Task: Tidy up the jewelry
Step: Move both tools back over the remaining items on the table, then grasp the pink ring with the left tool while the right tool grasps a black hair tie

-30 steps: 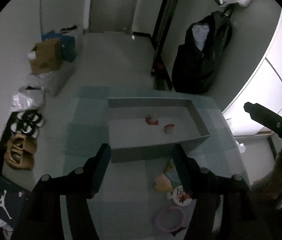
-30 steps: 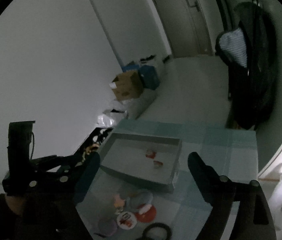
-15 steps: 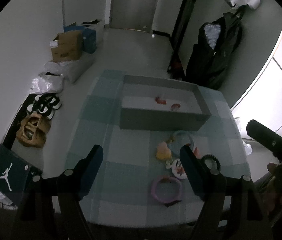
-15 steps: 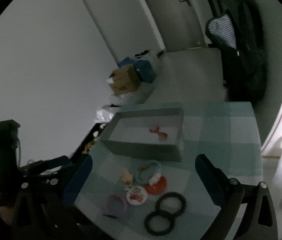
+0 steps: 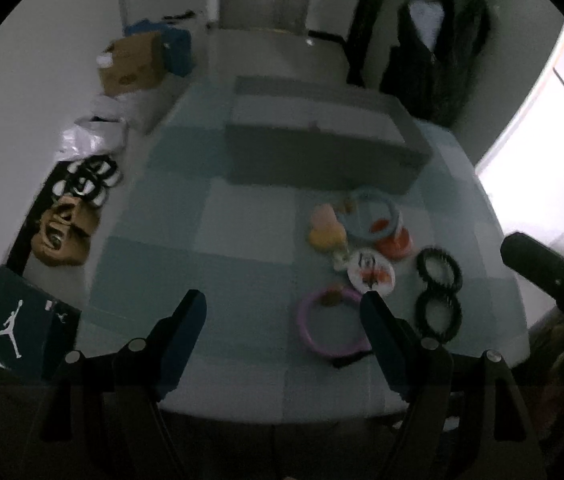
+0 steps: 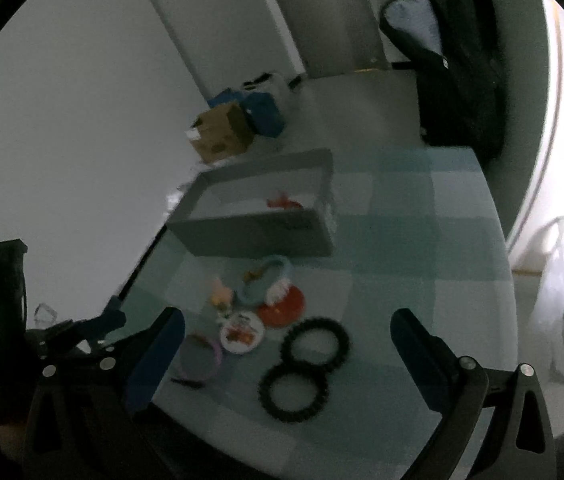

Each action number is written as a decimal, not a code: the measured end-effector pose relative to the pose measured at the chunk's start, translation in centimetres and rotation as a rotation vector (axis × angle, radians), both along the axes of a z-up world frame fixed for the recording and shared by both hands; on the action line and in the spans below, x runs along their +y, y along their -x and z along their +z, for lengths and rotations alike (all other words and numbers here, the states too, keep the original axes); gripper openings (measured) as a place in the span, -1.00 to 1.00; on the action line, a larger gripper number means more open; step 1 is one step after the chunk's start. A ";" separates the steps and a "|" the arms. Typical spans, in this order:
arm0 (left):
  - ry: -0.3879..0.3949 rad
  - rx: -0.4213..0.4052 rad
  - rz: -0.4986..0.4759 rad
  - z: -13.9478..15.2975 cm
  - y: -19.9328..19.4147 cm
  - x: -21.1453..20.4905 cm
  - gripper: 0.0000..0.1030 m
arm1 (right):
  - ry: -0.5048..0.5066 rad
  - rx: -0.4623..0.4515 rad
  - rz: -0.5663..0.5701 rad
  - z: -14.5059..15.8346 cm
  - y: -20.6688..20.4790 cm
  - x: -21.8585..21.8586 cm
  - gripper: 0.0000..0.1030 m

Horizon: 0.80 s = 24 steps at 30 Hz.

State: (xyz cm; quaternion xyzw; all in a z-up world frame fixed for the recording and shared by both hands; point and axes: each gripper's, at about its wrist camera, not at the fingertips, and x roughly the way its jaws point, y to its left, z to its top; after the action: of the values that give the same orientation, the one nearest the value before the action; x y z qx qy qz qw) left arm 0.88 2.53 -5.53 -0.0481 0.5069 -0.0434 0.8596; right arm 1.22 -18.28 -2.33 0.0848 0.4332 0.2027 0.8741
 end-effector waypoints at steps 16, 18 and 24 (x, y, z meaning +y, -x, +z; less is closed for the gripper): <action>0.001 0.099 -0.137 -2.0 -0.7 -2.6 0.47 | 0.051 0.045 -0.055 -1.6 -0.4 -1.6 1.00; -0.038 0.091 -0.156 -2.1 -0.5 -2.9 0.47 | 0.051 0.042 -0.051 -1.6 -0.4 -1.5 1.00; -0.122 0.084 -0.184 -2.0 0.1 -3.7 0.41 | 0.059 0.054 -0.052 -2.0 -0.4 -1.7 1.00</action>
State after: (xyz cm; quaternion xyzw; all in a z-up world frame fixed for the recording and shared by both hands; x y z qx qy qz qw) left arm 0.76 -1.18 -7.54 0.0492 0.5467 -0.0893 0.8311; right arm 1.60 -19.94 -4.33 0.0758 0.4603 0.1650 0.8690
